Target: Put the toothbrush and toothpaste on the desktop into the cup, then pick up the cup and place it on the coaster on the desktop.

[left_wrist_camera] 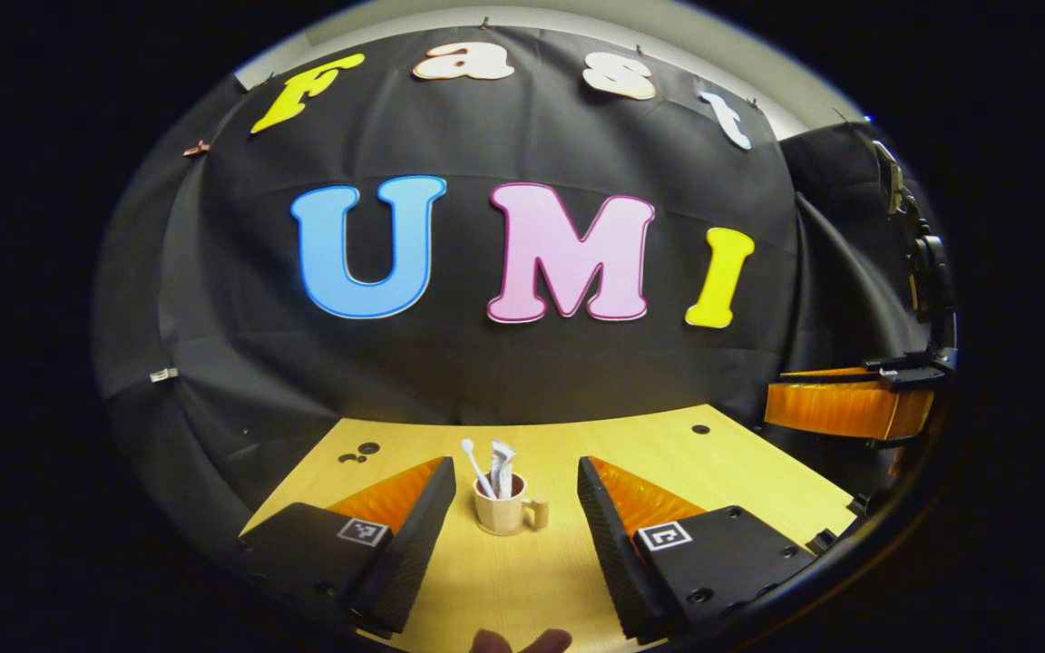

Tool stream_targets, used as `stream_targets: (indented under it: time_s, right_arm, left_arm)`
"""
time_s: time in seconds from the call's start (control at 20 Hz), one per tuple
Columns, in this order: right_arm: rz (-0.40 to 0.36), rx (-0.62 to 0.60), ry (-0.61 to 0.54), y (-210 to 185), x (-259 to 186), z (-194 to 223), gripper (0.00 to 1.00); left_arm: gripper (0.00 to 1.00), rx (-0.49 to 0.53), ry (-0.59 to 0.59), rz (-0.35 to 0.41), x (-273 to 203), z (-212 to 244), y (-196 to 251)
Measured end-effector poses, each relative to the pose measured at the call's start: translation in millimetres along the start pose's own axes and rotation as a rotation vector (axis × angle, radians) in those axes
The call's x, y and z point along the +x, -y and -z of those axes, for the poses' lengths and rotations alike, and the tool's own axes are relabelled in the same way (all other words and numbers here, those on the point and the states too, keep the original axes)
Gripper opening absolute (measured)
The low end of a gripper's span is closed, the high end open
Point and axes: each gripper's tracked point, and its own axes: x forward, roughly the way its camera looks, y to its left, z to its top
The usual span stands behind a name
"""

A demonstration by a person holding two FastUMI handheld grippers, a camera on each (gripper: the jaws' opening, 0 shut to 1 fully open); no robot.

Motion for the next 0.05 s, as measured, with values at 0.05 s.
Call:
stream_targets:
  time_s: [0.05]
  right_arm:
    - [0.016, -0.007, -0.002, 3.1, -1.7, 0.8, 0.47]
  left_arm:
    - [0.84, -0.002, -0.002, 0.011, 1.6, 0.1, 1.8]
